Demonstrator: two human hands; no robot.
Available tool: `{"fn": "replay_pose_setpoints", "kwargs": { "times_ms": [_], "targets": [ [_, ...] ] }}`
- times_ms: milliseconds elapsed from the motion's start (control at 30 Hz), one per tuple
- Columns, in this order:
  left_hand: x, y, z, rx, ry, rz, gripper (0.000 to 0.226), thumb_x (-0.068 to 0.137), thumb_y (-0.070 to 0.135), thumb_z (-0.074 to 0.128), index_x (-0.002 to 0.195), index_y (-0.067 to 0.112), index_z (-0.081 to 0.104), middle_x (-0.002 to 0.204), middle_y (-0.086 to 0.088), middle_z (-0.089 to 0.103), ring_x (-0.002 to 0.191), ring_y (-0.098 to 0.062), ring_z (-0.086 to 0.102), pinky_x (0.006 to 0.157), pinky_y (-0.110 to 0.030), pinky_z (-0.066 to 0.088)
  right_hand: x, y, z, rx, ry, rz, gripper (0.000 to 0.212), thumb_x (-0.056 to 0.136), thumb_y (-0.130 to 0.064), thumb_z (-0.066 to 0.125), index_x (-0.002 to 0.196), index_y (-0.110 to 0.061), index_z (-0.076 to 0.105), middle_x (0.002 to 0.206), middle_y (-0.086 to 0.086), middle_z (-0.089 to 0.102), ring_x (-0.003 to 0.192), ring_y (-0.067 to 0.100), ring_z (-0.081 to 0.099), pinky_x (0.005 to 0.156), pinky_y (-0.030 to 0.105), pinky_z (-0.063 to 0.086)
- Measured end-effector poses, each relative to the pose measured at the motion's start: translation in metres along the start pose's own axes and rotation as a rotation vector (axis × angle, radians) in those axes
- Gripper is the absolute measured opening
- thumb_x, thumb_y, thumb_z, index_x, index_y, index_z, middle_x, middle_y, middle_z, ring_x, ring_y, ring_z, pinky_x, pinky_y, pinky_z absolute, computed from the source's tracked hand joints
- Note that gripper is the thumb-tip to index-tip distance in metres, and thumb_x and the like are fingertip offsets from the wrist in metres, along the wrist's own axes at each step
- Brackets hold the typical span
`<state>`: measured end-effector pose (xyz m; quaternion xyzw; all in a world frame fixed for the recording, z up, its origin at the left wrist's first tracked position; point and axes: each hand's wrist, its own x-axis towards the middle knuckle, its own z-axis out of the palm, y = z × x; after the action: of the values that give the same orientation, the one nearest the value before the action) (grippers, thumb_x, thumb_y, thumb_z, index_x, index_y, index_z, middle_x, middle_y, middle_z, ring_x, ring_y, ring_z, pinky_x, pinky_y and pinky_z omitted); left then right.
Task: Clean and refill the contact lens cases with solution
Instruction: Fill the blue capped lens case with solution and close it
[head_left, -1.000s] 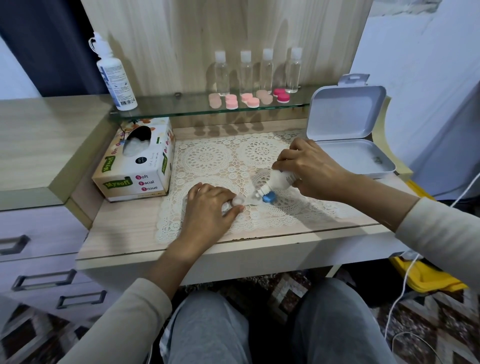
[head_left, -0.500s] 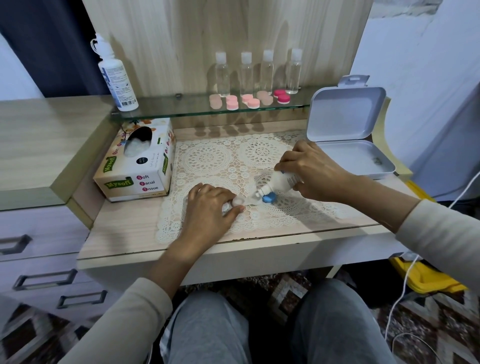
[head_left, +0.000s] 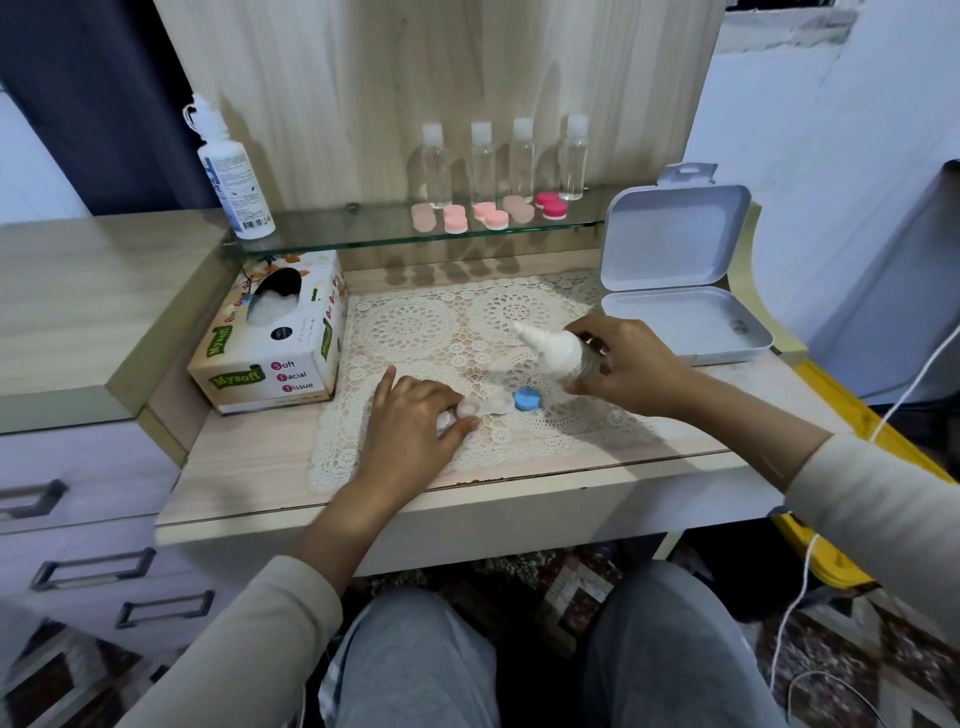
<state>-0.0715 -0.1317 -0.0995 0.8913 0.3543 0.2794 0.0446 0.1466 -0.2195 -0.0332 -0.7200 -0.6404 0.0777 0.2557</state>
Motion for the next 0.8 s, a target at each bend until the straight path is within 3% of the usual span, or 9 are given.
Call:
{"fn": "replay_pose_setpoints", "kwargs": {
  "times_ms": [167, 367, 467, 567, 700, 800],
  "targets": [
    [0.002, 0.0, 0.0, -0.005, -0.01, 0.003, 0.032, 0.08, 0.037, 0.068, 0.098, 0.011, 0.07, 0.1, -0.003, 0.069, 0.1, -0.022, 0.058, 0.112, -0.038, 0.013, -0.008, -0.001, 0.006, 0.268, 0.077, 0.09, 0.05, 0.069, -0.013, 0.079, 0.112, -0.009, 0.053, 0.103, 0.003, 0.058, 0.088, 0.017, 0.056, 0.076, 0.027, 0.044],
    [0.002, 0.001, -0.011, -0.133, 0.013, -0.05, 0.042, 0.089, 0.038, 0.054, 0.117, 0.007, 0.062, 0.117, -0.008, 0.063, 0.113, -0.021, 0.055, 0.113, -0.026, 0.014, -0.014, 0.003, 0.013, 0.426, 0.135, 0.167, 0.05, 0.069, -0.012, 0.079, 0.11, -0.01, 0.051, 0.102, 0.001, 0.059, 0.093, 0.02, 0.06, 0.084, 0.034, 0.05],
    [0.003, -0.001, -0.025, -0.203, 0.081, -0.056, 0.026, 0.093, 0.012, 0.052, 0.115, 0.006, 0.063, 0.116, -0.009, 0.063, 0.112, -0.023, 0.054, 0.108, -0.028, 0.027, -0.015, 0.004, 0.014, 0.46, 0.151, 0.168, 0.046, 0.069, -0.012, 0.079, 0.105, -0.015, 0.051, 0.1, -0.001, 0.059, 0.09, 0.019, 0.059, 0.081, 0.03, 0.049],
    [0.005, -0.008, -0.042, -0.275, 0.142, -0.211, 0.044, 0.084, -0.017, 0.04, 0.112, 0.007, 0.065, 0.12, -0.008, 0.061, 0.116, -0.022, 0.05, 0.098, -0.019, 0.032, -0.017, 0.005, 0.016, 0.476, 0.163, 0.166, 0.045, 0.069, -0.013, 0.079, 0.103, -0.018, 0.05, 0.099, -0.001, 0.059, 0.089, 0.018, 0.059, 0.079, 0.028, 0.048],
    [0.002, -0.022, -0.051, -0.289, -0.056, -0.372, 0.056, 0.082, -0.016, 0.041, 0.124, 0.017, 0.057, 0.134, -0.005, 0.05, 0.124, -0.017, 0.043, 0.098, -0.017, 0.028, -0.019, 0.007, 0.016, 0.487, 0.161, 0.17, 0.046, 0.069, -0.015, 0.079, 0.104, -0.02, 0.051, 0.099, -0.002, 0.06, 0.09, 0.017, 0.06, 0.08, 0.028, 0.048],
    [-0.004, -0.027, -0.049, -0.268, -0.206, -0.348, 0.059, 0.083, -0.005, 0.057, 0.134, 0.022, 0.045, 0.137, -0.004, 0.045, 0.113, -0.011, 0.047, 0.095, -0.02, 0.031, -0.02, 0.009, 0.017, 0.486, 0.151, 0.171, 0.048, 0.069, -0.017, 0.079, 0.108, -0.018, 0.051, 0.103, -0.001, 0.06, 0.092, 0.016, 0.06, 0.082, 0.029, 0.049]
  ]
}}
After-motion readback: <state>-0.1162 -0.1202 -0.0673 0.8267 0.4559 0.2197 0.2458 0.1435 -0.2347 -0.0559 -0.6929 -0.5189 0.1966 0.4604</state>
